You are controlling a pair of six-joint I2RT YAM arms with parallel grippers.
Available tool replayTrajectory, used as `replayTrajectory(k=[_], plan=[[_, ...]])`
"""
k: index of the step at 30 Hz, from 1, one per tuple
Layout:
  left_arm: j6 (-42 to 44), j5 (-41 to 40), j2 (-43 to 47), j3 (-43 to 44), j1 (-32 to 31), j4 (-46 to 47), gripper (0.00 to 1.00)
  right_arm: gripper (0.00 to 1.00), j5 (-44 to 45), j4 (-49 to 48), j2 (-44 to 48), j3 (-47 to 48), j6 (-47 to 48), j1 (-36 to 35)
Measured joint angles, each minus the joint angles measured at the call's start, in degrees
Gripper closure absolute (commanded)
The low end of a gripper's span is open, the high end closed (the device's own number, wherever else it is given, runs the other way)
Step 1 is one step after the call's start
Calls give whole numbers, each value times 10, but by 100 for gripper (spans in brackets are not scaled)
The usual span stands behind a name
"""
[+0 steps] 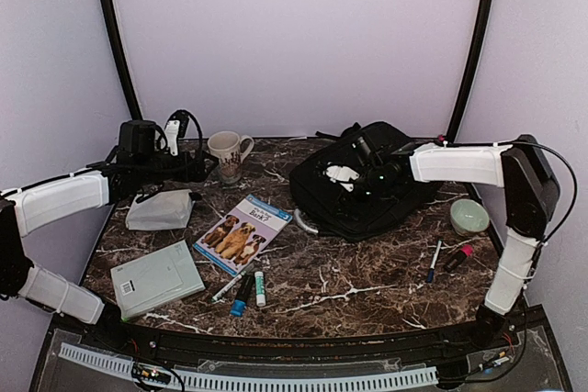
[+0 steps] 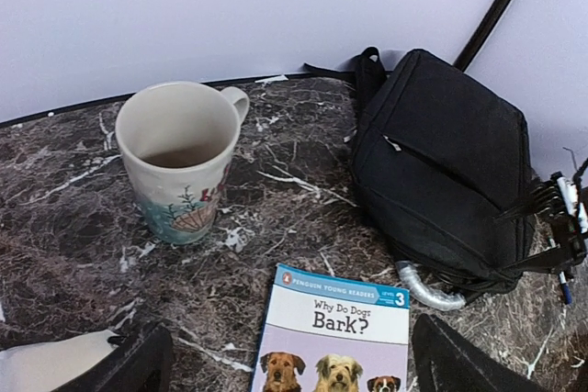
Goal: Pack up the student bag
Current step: Adjust the student bag at the center of the board.
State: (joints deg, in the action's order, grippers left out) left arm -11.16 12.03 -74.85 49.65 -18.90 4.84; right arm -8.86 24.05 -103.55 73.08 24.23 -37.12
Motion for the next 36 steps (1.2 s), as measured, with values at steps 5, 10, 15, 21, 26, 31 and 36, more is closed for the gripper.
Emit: replayTrajectory(k=[5, 10, 15, 21, 26, 31, 36], plan=[[0, 33, 0, 0, -8, 0, 7, 32, 38, 17, -55, 56, 16, -45], [0, 49, -2, 0, -13, 0, 8, 34, 98, 22, -104, 109, 12, -70], [0, 59, -5, 0, -19, 0, 8, 52, 158, 25, -132, 118, -1, -76], [0, 66, -12, 0, -20, -2, 8, 86, 195, 30, -136, 118, -13, -76], [0, 66, -17, 0, -23, -2, 8, 100, 190, 34, -125, 114, 6, -76], [0, 68, -30, 7, -31, -9, 9, 100, 156, 45, -42, 51, 65, -76], [0, 70, -39, 10, -36, -15, 9, 100, 122, 50, 74, -42, 150, -76]])
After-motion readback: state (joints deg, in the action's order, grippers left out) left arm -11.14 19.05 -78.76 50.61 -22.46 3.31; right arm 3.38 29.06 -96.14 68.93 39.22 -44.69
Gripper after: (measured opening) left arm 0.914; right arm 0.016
